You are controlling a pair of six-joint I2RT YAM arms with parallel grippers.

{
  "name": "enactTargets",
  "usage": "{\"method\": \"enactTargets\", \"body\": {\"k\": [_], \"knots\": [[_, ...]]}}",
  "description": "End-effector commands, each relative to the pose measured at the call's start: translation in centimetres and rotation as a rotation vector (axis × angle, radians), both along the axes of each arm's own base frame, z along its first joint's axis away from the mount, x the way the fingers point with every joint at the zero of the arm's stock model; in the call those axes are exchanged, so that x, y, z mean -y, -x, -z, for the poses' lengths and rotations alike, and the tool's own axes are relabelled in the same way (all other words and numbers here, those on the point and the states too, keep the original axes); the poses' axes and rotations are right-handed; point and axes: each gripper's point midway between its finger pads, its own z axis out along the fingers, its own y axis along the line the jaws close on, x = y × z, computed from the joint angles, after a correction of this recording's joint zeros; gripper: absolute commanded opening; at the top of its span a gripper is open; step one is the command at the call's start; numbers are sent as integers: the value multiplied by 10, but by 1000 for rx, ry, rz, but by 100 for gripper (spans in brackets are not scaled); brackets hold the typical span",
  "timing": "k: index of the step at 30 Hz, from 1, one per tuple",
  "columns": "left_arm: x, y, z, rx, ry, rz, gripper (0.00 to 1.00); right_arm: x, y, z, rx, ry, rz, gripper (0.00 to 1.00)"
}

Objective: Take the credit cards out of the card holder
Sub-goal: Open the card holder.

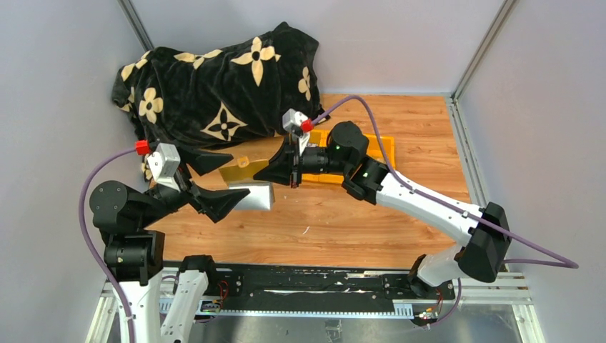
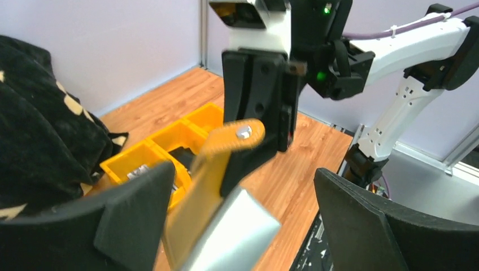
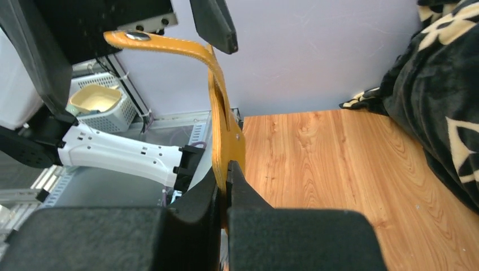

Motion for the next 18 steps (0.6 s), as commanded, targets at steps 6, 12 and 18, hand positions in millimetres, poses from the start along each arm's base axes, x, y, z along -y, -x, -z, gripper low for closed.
{"method": "enactTargets", "body": {"k": [6,12,18], "knots": [[1,-1,28,-75,-13,20,90,24,19,-56,-100,-147,-163,0],[0,-7,28,-72,-13,7,67,23,25,-62,-161,-163,-219,0],[1,-6,18,-55,26,7,36,22,30,-59,-188,-138,-265,0]]}}
